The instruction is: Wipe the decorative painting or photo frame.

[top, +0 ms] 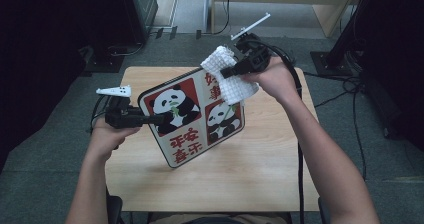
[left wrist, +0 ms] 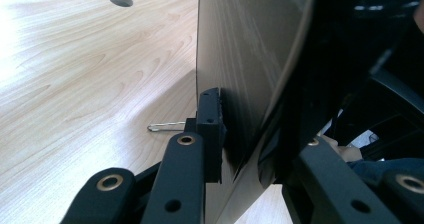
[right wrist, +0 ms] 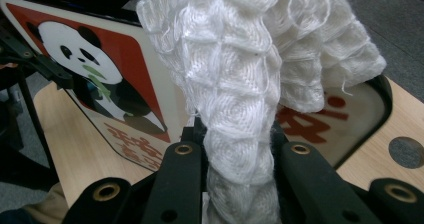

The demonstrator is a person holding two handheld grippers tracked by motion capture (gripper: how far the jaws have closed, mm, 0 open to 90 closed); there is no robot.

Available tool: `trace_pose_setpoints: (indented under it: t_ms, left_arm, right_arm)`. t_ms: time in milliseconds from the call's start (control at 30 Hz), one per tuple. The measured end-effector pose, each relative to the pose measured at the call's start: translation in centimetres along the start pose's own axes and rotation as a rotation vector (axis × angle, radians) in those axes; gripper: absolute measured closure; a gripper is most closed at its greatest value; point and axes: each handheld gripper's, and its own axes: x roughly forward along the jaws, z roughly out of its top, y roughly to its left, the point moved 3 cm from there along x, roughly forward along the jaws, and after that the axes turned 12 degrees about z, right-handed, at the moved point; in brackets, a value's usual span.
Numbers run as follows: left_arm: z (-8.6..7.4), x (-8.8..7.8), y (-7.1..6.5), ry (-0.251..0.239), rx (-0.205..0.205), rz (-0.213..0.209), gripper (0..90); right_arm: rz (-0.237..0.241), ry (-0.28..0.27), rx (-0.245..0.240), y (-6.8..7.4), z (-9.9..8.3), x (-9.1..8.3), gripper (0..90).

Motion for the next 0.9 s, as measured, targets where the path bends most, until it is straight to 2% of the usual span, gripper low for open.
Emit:
trace_pose_setpoints:
  t_ms: [100, 367, 900]
  left_arm:
    - [0.0, 0.0, 0.0, -0.001, 0.001, 0.0, 76.6]
    - [0.0, 0.0, 0.1, -0.002, 0.002, -0.001, 76.6]
    - [-0.1, 0.0, 0.1, -0.001, 0.006, -0.004, 76.6]
  right_arm:
    - [-0.006, 0.017, -0.009, 0.2, 0.9, 0.2, 78.4]
    - [-0.019, 0.006, -0.021, 0.3, 3.1, 0.4, 78.2]
    - [0.001, 0.05, -0.012, 0.1, 1.9, 1.6, 78.3]
